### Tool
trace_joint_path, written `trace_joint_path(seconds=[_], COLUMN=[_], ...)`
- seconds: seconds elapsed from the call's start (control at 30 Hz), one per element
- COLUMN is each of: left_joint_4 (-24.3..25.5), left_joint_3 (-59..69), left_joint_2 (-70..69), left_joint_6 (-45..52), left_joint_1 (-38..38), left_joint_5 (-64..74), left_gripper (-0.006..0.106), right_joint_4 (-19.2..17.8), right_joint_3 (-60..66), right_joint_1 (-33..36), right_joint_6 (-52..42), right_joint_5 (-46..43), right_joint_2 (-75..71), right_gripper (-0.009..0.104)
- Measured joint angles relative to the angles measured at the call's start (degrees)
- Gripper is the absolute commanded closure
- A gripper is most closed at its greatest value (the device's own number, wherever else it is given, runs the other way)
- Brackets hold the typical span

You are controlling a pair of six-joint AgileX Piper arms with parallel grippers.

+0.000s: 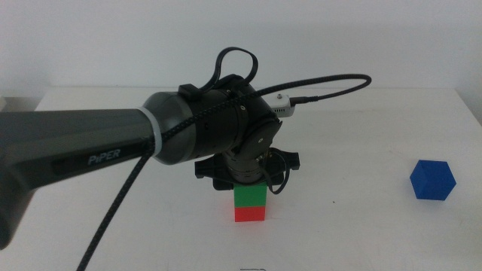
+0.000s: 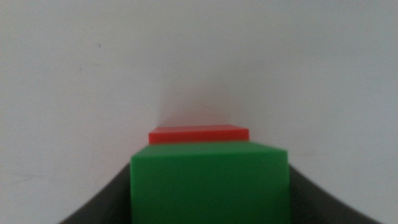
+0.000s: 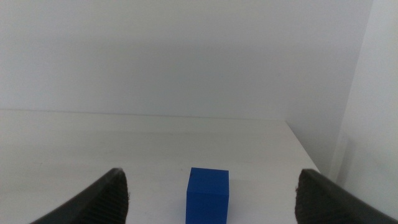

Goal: Stack red cubes first, then green, then blue cubes in a specific spot.

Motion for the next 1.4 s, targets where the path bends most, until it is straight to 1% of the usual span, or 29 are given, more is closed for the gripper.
trace_joint_path(seconds=[0.57, 0.6, 0.63, 0.7, 0.73, 0.77, 0.8, 0.97, 1.03, 1.07, 1.27, 1.4], left_joint_4=[1.7, 1.7, 1.7, 1.7, 1.7, 1.7, 1.9, 1.9, 1.9, 1.9, 1.9, 1.1], left_joint_3=[0.0, 0.0, 0.0, 0.0, 0.0, 0.0, 0.0, 0.0, 0.0, 0.0, 0.1, 0.3], left_joint_2=[0.8, 0.8, 0.8, 0.8, 0.8, 0.8, 0.8, 1.0, 1.1, 1.2, -0.1, -6.4], left_joint_6=[0.0, -0.1, -0.2, -0.5, -0.6, -0.6, -0.6, 0.0, 0.2, 0.2, 1.0, 6.2], left_joint_1=[0.0, 0.0, 0.0, 0.0, 0.0, 0.0, 0.0, 0.0, 0.0, 0.0, 0.0, 0.0], left_joint_5=[-1.2, -1.2, -1.2, -1.2, -1.2, -1.2, -1.2, -1.1, -1.1, -1.1, -1.0, -0.6], left_gripper=[0.102, 0.096, 0.094, 0.086, 0.063, 0.058, 0.038, 0.016, 0.009, 0.007, 0.007, 0.007], right_joint_4=[0.0, 0.0, 0.0, 0.0, 0.0, 0.0, 0.0, 0.0, 0.0, 0.0, 0.0, 0.0], right_joint_3=[0.0, 0.0, 0.0, 0.0, 0.0, 0.0, 0.0, 0.0, 0.0, 0.0, 0.0, 0.0], right_joint_1=[0.0, 0.0, 0.0, 0.0, 0.0, 0.0, 0.0, 0.0, 0.0, 0.0, 0.0, 0.0], right_joint_6=[0.0, 0.0, 0.0, 0.0, 0.0, 0.0, 0.0, 0.0, 0.0, 0.0, 0.0, 0.0], right_joint_5=[0.0, 0.0, 0.0, 0.0, 0.0, 0.0, 0.0, 0.0, 0.0, 0.0, 0.0, 0.0], right_joint_2=[0.0, 0.0, 0.0, 0.0, 0.0, 0.0, 0.0, 0.0, 0.0, 0.0, 0.0, 0.0], right_gripper=[0.017, 0.017, 0.017, 0.017, 0.017, 0.017, 0.017, 0.017, 0.017, 0.017, 0.017, 0.017])
